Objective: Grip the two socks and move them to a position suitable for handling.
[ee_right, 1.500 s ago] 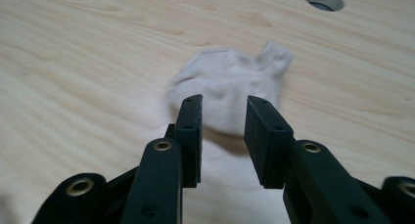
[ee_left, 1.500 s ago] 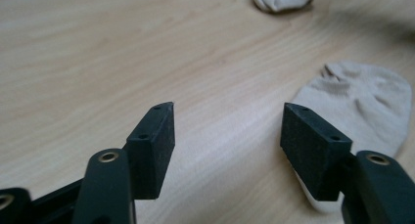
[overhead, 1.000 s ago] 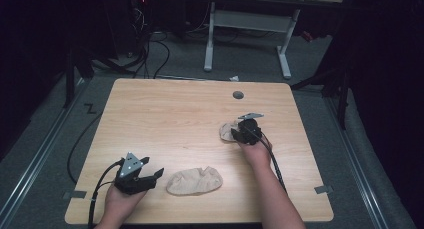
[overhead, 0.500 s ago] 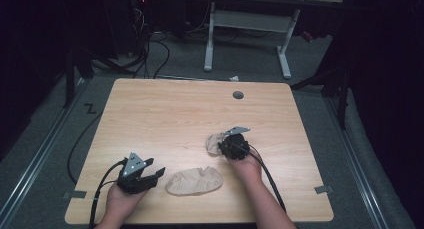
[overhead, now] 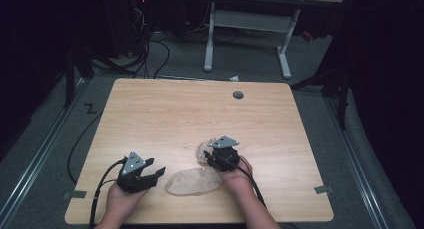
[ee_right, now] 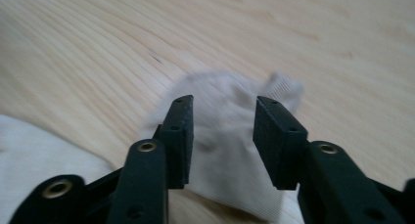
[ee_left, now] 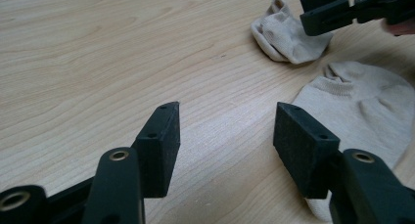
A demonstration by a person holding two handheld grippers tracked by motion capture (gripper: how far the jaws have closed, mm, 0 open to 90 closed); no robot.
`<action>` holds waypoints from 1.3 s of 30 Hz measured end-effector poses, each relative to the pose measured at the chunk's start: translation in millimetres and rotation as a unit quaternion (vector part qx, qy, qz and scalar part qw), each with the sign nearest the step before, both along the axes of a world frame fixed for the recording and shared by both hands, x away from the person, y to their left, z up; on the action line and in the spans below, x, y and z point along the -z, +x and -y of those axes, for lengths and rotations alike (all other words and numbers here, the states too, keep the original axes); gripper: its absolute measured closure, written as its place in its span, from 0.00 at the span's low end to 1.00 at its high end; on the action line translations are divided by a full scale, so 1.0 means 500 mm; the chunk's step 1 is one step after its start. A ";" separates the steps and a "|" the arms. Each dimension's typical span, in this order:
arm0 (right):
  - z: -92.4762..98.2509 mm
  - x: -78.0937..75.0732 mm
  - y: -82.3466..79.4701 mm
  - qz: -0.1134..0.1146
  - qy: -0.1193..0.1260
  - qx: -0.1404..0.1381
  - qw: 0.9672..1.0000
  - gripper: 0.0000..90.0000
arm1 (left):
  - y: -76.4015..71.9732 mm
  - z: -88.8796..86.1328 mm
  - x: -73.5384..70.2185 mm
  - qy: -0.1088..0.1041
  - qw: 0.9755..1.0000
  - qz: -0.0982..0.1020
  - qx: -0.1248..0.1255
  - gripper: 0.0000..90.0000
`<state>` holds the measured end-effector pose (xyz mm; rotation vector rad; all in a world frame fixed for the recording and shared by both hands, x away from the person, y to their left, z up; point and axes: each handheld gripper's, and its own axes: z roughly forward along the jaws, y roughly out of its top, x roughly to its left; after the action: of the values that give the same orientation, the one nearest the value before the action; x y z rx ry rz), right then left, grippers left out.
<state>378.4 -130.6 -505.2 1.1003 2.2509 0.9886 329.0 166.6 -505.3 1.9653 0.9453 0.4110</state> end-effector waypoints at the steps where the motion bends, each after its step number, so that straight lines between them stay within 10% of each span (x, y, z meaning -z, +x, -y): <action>1: -0.007 -0.005 -0.006 0.004 0.004 -0.009 1.000 0.63 | 0.000 0.002 0.000 -0.001 1.000 0.000 0.000 0.49; 11: -0.044 0.027 -0.004 -0.013 -0.043 -0.029 0.999 0.56 | -0.003 0.013 0.004 0.009 1.000 -0.002 0.010 0.49; 15: -0.043 0.031 -0.001 -0.021 -0.047 -0.027 0.998 0.71 | -0.002 0.014 0.005 0.007 1.000 -0.003 0.011 0.48; 20: -0.040 0.009 -0.014 -0.001 -0.021 -0.033 0.999 0.96 | -0.002 0.013 0.004 0.006 1.000 0.001 0.011 0.48; 28: -0.033 -0.017 -0.033 0.024 0.000 -0.035 0.999 0.97 | -0.001 0.014 0.003 0.007 1.000 0.001 0.011 0.48; 39: 0.037 -0.047 -0.032 0.038 0.088 0.007 0.995 0.96 | 0.001 0.013 0.004 0.006 1.000 0.000 0.010 0.48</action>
<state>362.5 -149.2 -481.7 1.1286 2.1266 1.2219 329.6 160.0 -507.2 1.9842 0.9237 0.4066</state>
